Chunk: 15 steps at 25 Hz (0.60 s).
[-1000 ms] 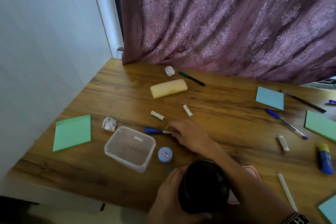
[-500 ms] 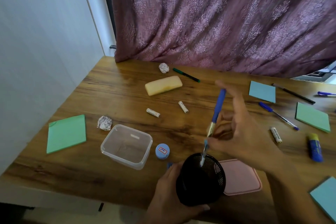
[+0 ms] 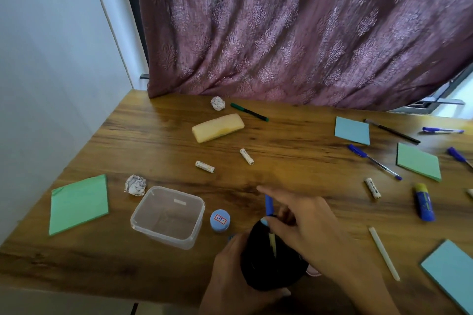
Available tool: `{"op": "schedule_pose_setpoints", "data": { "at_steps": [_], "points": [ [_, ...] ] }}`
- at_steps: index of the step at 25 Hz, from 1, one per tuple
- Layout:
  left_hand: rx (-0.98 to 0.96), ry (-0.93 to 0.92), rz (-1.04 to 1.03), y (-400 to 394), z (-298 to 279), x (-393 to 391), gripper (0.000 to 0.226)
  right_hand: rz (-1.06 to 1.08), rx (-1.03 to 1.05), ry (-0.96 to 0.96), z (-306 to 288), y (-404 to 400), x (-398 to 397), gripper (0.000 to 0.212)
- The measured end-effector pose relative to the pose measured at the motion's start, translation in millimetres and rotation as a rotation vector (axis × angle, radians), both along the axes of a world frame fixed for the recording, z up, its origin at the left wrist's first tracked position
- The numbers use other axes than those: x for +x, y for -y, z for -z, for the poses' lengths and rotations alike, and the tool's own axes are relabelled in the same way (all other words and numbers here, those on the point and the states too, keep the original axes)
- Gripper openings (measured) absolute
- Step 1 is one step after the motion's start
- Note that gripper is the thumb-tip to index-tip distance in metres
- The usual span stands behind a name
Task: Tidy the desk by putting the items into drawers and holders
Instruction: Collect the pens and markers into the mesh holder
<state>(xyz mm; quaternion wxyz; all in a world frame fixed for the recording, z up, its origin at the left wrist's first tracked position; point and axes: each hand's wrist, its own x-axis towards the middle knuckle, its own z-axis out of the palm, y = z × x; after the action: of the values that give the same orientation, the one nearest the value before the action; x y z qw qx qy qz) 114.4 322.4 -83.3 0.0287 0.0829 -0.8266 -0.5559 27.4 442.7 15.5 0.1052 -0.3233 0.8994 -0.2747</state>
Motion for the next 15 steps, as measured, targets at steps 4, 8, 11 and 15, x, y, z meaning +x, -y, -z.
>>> {"op": "schedule_pose_setpoints", "data": {
  "at_steps": [4,8,11,15],
  "points": [
    [0.130,-0.033,-0.068,1,-4,-9,0.088,0.016,-0.020,0.004,-20,-3,-28,0.054],
    [0.152,-0.124,-0.104,6,-17,-21,0.091,0.237,-0.275,-0.107,-12,18,-118,0.030],
    [0.167,-0.152,-0.150,12,-26,-27,0.090,0.252,-0.125,-0.130,26,55,-201,0.029],
    [0.198,-0.110,-0.206,18,-35,-36,0.091,0.137,0.018,-0.051,75,106,-262,0.044]
  ]
}}
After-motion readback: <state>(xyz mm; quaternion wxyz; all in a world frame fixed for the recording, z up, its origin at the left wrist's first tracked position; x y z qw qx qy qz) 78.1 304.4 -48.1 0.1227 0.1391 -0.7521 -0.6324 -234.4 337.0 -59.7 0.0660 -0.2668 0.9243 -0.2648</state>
